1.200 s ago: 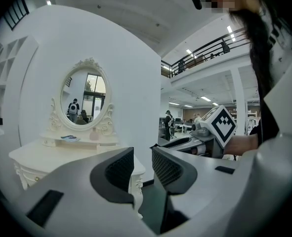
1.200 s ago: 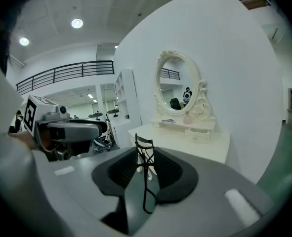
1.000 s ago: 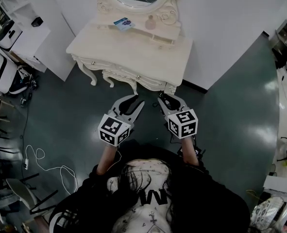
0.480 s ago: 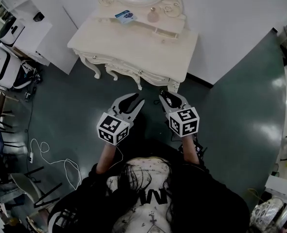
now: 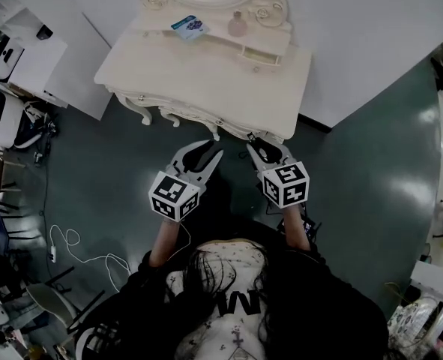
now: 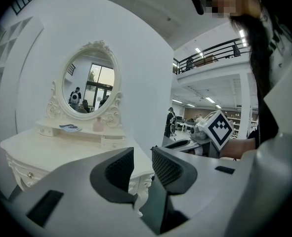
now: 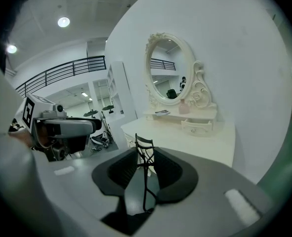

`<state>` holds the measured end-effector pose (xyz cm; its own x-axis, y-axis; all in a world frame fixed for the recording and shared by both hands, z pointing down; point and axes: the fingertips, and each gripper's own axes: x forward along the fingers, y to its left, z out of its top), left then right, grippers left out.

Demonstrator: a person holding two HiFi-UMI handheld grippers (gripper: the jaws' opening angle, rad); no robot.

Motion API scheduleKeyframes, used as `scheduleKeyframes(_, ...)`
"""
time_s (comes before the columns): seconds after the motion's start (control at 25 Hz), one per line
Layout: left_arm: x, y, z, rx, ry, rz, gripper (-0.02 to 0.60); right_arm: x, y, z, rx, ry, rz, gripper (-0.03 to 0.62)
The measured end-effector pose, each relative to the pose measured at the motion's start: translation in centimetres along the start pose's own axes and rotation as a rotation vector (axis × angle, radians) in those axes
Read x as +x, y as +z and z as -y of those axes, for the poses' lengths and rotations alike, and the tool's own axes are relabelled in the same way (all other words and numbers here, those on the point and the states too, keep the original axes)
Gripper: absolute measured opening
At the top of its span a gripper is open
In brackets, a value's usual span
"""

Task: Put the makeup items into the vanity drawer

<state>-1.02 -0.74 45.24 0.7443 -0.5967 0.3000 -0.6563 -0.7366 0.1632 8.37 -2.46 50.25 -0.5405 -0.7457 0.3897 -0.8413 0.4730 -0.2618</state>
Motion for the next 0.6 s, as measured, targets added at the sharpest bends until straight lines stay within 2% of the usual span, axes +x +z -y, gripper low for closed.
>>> scheduleKeyframes(0.32, 2.2, 2.3, -8.9, -0.015, -0.025, 0.003, 0.115, 7.0, 3.3, 0.7, 0.005, -0.037, -0.028, 0.110)
scheduleKeyframes(0.6, 3.9, 3.5, -14.7, -0.018, -0.078, -0.001, 0.115, 12.5, 5.5, 0.5, 0.008, -0.061, -0.045, 0.110)
